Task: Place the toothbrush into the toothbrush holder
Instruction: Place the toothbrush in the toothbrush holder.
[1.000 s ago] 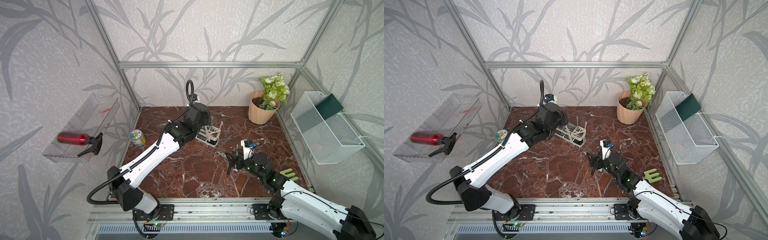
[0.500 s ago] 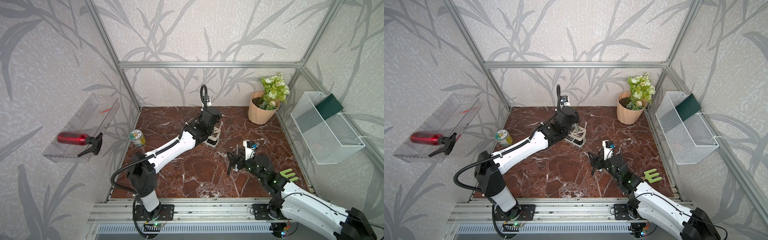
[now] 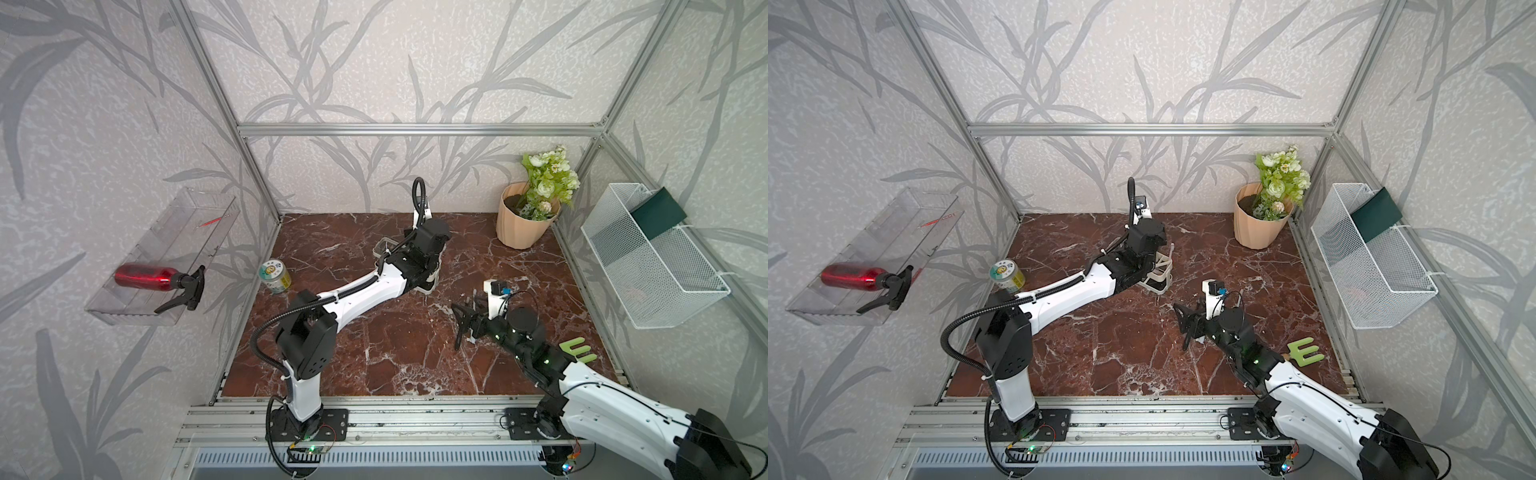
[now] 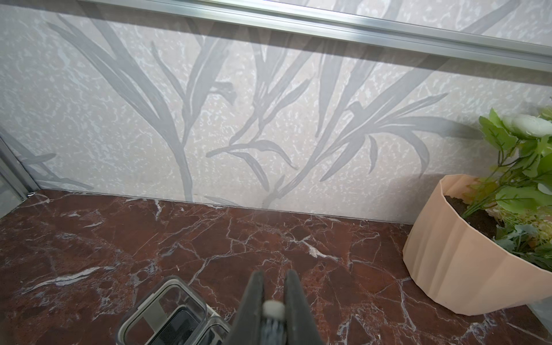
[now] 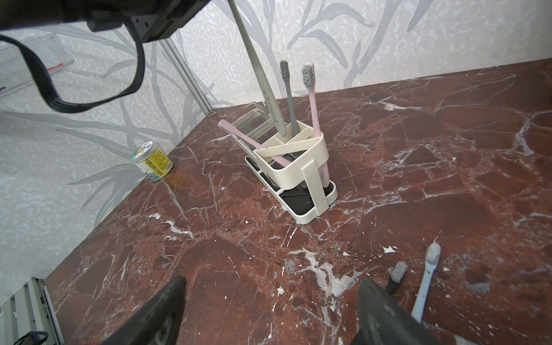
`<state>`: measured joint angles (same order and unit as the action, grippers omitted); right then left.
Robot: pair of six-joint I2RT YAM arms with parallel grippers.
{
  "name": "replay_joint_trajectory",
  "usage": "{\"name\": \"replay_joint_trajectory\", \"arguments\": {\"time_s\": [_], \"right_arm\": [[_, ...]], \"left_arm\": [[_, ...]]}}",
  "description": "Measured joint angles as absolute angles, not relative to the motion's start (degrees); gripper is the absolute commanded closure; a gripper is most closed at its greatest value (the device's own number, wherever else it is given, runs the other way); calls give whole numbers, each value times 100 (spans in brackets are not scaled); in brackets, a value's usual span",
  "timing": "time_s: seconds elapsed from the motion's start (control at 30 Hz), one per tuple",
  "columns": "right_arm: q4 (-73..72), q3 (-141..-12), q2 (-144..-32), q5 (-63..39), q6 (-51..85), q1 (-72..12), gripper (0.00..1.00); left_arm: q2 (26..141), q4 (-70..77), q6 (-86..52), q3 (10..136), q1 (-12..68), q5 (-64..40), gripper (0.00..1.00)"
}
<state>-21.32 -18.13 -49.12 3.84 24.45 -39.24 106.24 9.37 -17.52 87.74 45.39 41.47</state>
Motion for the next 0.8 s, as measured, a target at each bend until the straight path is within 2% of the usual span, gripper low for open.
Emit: {"name": "replay_joint_trajectory", "arguments": {"time_s": [0.8], "right_arm": [[-2287, -1813, -5076, 183, 2447, -3905, 11]], "left_arm": [[10746, 1483, -1525, 8608, 4674, 4539, 100]]}}
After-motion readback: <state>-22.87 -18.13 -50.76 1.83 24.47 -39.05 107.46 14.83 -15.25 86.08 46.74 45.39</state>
